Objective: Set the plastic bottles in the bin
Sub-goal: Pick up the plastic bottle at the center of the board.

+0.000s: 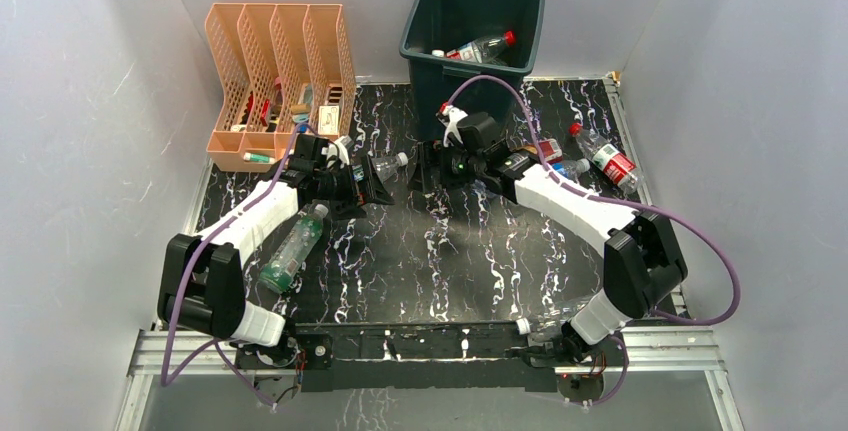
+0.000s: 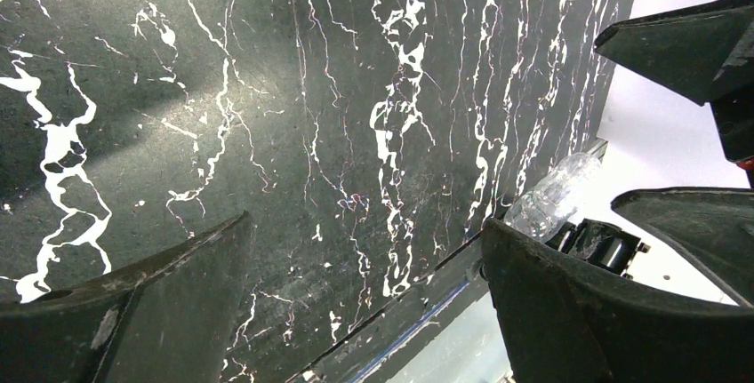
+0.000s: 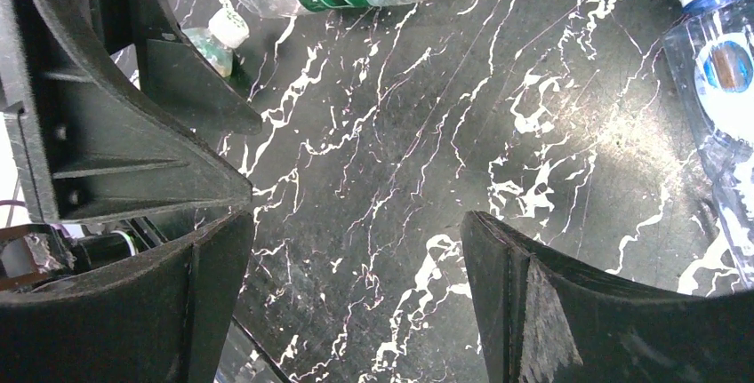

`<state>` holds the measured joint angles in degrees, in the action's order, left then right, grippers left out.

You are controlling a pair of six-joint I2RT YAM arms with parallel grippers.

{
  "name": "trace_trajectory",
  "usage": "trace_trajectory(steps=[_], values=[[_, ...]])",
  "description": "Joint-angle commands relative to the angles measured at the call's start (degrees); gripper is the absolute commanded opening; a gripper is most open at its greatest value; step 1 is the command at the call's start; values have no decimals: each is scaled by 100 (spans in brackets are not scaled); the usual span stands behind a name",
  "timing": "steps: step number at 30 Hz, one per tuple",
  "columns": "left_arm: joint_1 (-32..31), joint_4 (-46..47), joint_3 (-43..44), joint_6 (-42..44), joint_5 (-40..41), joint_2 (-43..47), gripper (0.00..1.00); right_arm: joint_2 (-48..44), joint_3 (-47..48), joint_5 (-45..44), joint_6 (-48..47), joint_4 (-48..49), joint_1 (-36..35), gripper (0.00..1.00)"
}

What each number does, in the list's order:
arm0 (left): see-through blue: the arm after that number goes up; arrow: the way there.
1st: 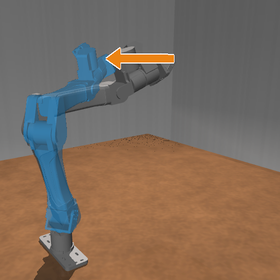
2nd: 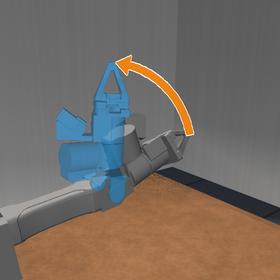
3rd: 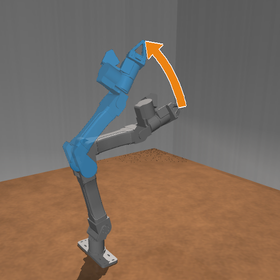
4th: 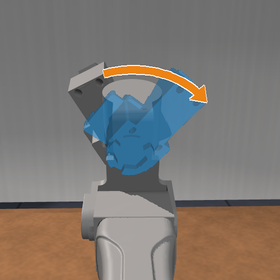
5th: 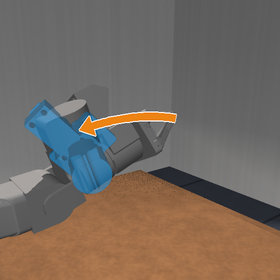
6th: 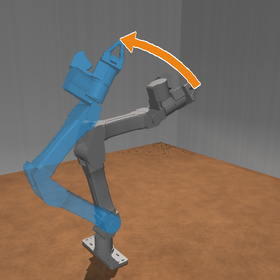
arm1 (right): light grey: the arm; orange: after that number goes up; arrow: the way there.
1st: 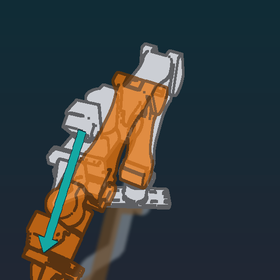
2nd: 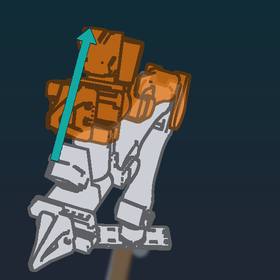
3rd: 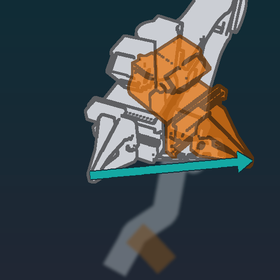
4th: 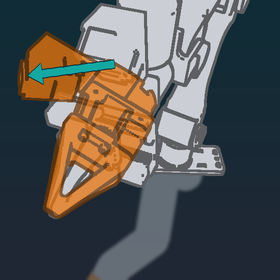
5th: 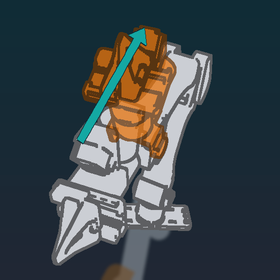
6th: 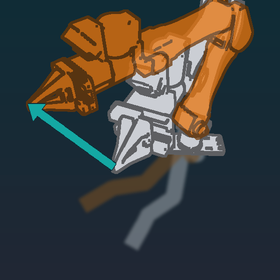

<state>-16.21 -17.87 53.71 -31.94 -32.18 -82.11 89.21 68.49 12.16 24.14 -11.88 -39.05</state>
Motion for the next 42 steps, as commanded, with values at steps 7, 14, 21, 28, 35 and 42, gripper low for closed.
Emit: trace_trajectory(steps=[7, 14, 21, 28, 35, 42], values=[[21, 65, -56, -16, -149, 77, 98, 163, -129, -219, 19, 193, -42, 98], [15, 110, -108, -48, -157, 98, 98, 189, -108, -683, -61, -8, -40, 98], [21, 142, -129, -61, -186, 118, 98, 209, 47, -1927, -130, -366, 33, 98], [-11, 97, -102, -53, -156, 124, 98, 369, 52, -2828, -191, -278, 389, 97], [-49, 81, -66, -55, -140, 116, 98, 751, 123, -3381, -567, 213, 723, 95], [-50, 58, -45, -17, -137, 44, 98, 1279, 252, -3358, -790, 594, 839, 94]])
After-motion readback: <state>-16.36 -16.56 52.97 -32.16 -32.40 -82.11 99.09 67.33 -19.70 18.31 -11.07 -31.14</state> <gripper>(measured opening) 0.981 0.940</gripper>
